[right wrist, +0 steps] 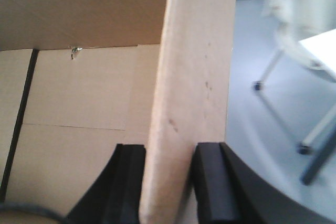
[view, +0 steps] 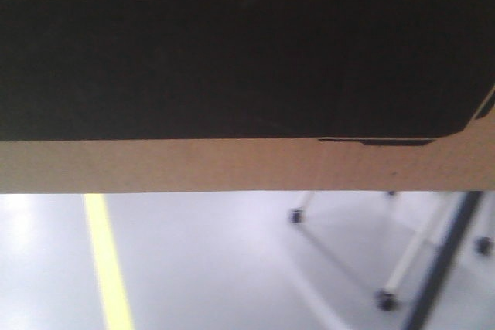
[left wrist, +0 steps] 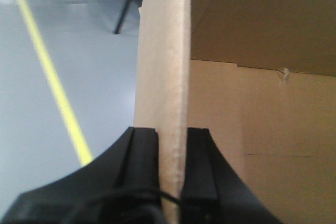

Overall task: Grab box from left shelf to table start
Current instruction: 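Hold the box with both grippers while driving to the white table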

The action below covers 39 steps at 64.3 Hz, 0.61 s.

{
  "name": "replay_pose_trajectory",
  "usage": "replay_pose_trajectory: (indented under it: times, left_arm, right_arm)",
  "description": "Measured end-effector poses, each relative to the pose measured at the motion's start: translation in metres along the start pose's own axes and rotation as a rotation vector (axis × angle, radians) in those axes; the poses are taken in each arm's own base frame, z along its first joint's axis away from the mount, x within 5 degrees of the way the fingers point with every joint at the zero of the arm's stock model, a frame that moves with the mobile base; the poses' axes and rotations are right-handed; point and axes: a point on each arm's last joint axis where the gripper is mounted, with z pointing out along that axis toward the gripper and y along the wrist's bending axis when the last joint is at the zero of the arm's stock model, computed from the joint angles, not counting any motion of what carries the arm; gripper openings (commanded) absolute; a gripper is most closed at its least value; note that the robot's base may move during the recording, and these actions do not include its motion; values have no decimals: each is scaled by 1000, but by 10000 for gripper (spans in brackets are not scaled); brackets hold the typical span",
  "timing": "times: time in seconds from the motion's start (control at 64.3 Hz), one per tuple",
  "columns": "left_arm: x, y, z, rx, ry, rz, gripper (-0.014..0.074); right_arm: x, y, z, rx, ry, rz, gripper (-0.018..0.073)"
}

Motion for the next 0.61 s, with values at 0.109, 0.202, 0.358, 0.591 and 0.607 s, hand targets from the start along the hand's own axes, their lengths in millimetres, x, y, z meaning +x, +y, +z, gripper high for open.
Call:
replay_pose_trajectory:
  times: [0.109,0.202,0.358,0.591,0.607]
  left_arm:
    - [0,0,0,0,0,0,-102]
    - [0,0,0,0,0,0,-102]
    - [0,0,0,0,0,0,-102]
    - [0,0,0,0,0,0,-102]
    - [0,0,0,0,0,0,-102]
  right_arm:
    - [0,0,0,0,0,0,57]
    - [0,0,0,0,0,0,57]
    - [0,0,0,0,0,0,57]
    - [0,0,0,0,0,0,57]
    - [0,0,0,0,0,0,57]
